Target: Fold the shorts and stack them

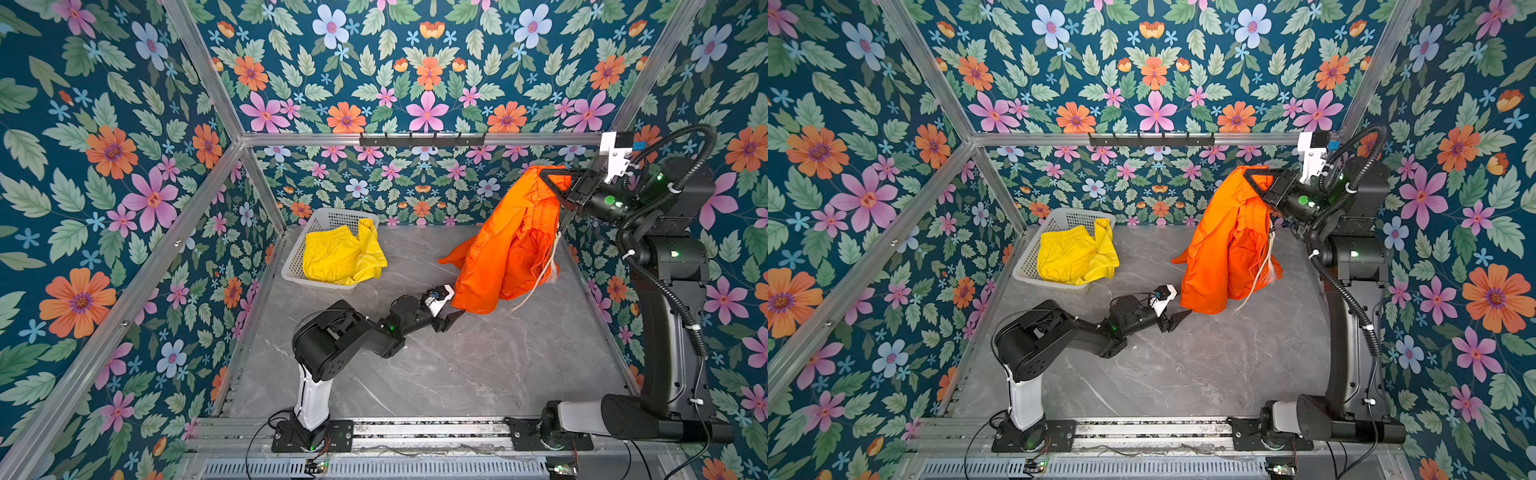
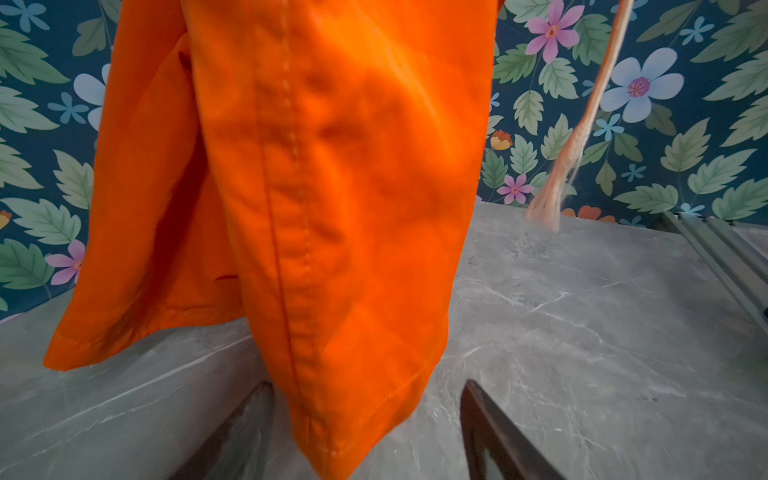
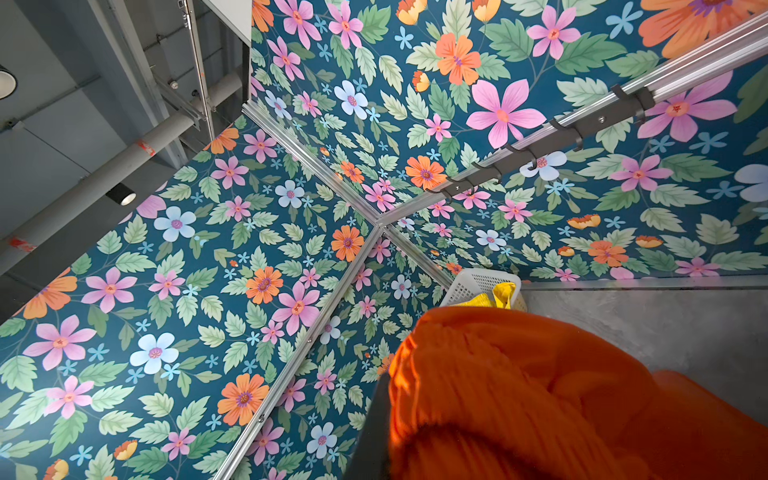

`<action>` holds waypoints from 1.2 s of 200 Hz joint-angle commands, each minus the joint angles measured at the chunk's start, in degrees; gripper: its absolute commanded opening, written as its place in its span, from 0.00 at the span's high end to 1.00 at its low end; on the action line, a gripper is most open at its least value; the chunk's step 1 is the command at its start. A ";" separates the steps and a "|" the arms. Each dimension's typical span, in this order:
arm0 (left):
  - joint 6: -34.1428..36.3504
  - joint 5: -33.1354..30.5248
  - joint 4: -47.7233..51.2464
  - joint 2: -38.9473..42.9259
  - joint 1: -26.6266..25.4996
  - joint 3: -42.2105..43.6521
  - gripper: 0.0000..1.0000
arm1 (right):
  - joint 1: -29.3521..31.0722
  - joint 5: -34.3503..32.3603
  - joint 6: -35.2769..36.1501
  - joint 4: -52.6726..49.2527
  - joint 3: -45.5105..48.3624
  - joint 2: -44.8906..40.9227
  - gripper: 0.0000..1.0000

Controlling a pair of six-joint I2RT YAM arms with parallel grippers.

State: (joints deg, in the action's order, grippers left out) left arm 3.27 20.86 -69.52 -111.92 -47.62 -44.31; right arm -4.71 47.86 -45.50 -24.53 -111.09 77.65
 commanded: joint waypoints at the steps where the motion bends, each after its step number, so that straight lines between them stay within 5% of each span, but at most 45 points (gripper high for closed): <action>1: -1.10 1.11 -4.27 -1.31 0.44 -1.14 0.32 | 0.05 0.84 -0.60 3.05 -0.07 -0.30 0.99; 101: -1.55 12.59 3.14 -1.88 2.23 -5.25 0.47 | 0.00 0.75 -1.02 3.99 0.90 -0.71 0.99; 178: -3.24 11.90 9.28 4.07 2.25 -2.62 0.88 | -0.08 -1.94 0.60 1.37 1.32 -1.21 0.99; 207: 0.46 7.60 27.42 13.42 2.28 -2.41 0.95 | -1.53 -4.31 2.99 -3.82 0.97 -1.31 0.99; 240: 4.66 -7.70 60.23 26.85 2.27 -7.52 0.99 | -5.43 -4.44 3.81 -7.64 3.68 -3.21 0.99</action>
State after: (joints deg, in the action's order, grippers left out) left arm 3.84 25.32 -35.73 -92.31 -45.32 -49.10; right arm -8.36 44.10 -43.33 -30.24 -108.88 75.90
